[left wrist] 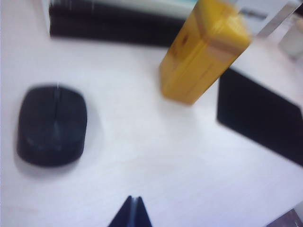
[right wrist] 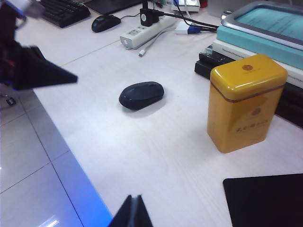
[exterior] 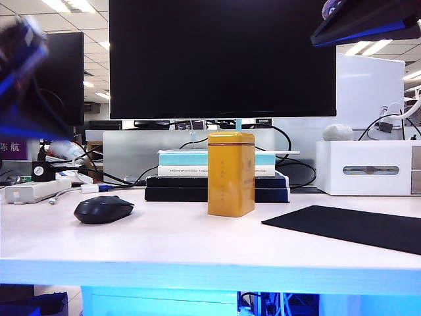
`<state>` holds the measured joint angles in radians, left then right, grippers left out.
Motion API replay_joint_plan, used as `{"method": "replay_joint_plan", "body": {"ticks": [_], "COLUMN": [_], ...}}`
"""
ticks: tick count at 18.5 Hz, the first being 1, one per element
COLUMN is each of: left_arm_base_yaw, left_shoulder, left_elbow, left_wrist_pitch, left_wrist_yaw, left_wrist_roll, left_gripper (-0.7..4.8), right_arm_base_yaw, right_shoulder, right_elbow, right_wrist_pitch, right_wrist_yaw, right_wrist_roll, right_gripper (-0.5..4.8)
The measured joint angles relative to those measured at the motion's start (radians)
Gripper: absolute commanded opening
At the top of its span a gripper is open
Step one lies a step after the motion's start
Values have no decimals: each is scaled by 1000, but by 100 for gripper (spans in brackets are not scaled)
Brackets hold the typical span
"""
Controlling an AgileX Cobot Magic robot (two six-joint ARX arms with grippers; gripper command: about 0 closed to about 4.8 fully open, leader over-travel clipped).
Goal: Place the black mouse on the black mouse pad.
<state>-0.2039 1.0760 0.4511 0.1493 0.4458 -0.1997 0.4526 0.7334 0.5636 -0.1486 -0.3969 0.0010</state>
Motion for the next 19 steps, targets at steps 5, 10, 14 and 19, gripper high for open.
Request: {"method": "replay_joint_plan", "body": {"ticks": [5,10,14,19], "left_arm_base_yaw": [0,0,-4,-62], "left_shoulder": [85,90,215,357], "left_elbow": [13,35,115,271], "left_wrist_pitch": [73,93,71,-81], "left_wrist_yaw": [38,29,22,-77], "left_wrist_roll": [-12,-21,-22,76], "left_gripper": [421,479,479,479], "right_arm_base_yaw": [0,0,0,0], "right_shoulder": [0,0,0,0], "right_elbow": [0,0,0,0], "right_wrist_pitch": [-39,-52,-52,-59], "right_wrist_yaw": [0,0,-14,-23], "right_wrist_roll": [-2,-2,-2,-2], "right_gripper": [-6,-6,-6,-6]}}
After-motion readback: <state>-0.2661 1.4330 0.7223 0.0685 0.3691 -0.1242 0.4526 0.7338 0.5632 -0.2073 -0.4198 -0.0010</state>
